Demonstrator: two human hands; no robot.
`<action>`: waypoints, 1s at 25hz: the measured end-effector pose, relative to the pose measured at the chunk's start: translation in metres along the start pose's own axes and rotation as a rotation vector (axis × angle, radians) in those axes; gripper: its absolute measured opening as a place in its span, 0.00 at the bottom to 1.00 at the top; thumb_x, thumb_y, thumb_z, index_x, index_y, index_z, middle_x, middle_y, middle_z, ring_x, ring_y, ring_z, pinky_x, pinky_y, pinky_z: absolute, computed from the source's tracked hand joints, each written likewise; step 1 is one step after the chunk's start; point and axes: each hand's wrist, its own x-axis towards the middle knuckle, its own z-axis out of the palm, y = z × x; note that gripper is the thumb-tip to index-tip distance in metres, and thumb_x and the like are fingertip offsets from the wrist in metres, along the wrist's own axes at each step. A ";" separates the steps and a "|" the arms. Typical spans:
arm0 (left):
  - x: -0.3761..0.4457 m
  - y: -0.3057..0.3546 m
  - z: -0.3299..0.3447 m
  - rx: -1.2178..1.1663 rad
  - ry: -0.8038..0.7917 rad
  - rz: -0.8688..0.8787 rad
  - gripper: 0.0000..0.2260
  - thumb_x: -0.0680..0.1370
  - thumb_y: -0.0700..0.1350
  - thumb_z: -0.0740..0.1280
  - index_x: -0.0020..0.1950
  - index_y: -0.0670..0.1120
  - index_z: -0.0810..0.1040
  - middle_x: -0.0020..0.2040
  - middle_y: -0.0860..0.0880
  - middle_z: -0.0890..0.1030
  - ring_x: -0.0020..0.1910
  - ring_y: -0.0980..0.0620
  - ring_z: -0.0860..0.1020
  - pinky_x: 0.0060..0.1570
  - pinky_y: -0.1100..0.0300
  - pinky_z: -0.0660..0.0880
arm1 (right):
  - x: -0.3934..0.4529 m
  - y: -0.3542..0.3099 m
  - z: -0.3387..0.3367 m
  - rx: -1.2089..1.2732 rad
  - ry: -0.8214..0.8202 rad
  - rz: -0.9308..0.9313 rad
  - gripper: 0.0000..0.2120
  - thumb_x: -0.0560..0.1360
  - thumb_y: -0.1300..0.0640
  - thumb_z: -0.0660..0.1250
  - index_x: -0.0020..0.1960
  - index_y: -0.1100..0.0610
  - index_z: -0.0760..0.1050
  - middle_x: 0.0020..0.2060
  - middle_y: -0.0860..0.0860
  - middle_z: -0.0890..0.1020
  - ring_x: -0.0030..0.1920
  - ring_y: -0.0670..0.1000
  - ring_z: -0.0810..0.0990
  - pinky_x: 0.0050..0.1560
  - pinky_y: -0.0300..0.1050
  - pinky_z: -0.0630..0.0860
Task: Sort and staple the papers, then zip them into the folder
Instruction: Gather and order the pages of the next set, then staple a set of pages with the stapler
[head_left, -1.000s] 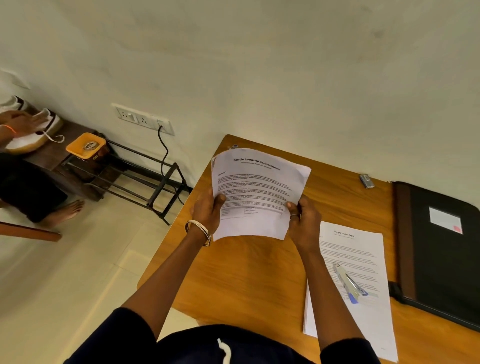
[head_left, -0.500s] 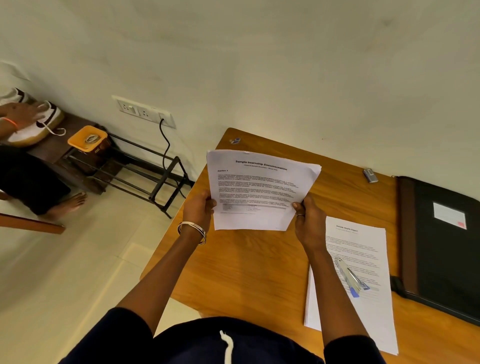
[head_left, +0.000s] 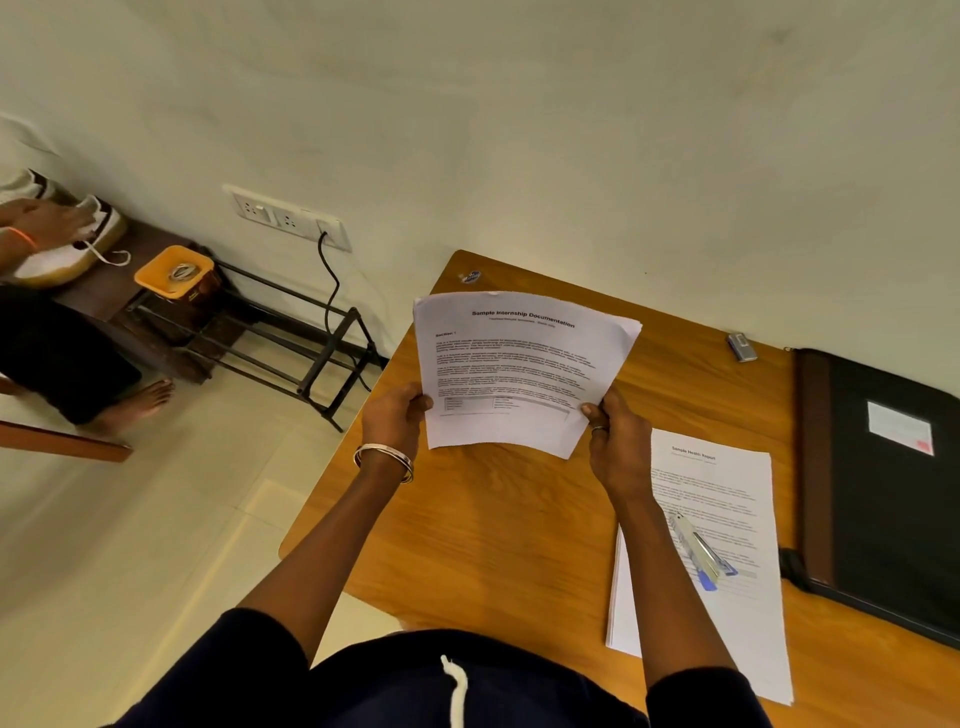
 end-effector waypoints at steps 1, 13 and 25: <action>0.000 -0.001 0.001 -0.010 0.004 0.006 0.09 0.78 0.34 0.61 0.53 0.38 0.80 0.51 0.41 0.82 0.48 0.41 0.80 0.53 0.48 0.78 | 0.000 0.001 0.000 0.000 0.010 -0.009 0.10 0.75 0.72 0.61 0.54 0.67 0.76 0.48 0.64 0.81 0.50 0.62 0.79 0.51 0.50 0.74; 0.010 -0.010 -0.002 -0.215 -0.212 -0.071 0.06 0.77 0.39 0.66 0.52 0.42 0.80 0.52 0.42 0.82 0.46 0.44 0.82 0.47 0.48 0.80 | 0.010 0.022 0.002 0.343 0.050 0.067 0.05 0.77 0.67 0.63 0.51 0.63 0.78 0.50 0.52 0.82 0.49 0.49 0.79 0.48 0.32 0.76; 0.000 -0.056 -0.006 -0.429 -0.952 -0.662 0.12 0.73 0.39 0.70 0.56 0.39 0.78 0.52 0.42 0.83 0.49 0.42 0.82 0.50 0.45 0.79 | -0.031 0.051 0.030 0.378 -0.042 0.671 0.03 0.76 0.60 0.69 0.47 0.57 0.81 0.47 0.54 0.82 0.47 0.56 0.80 0.54 0.52 0.78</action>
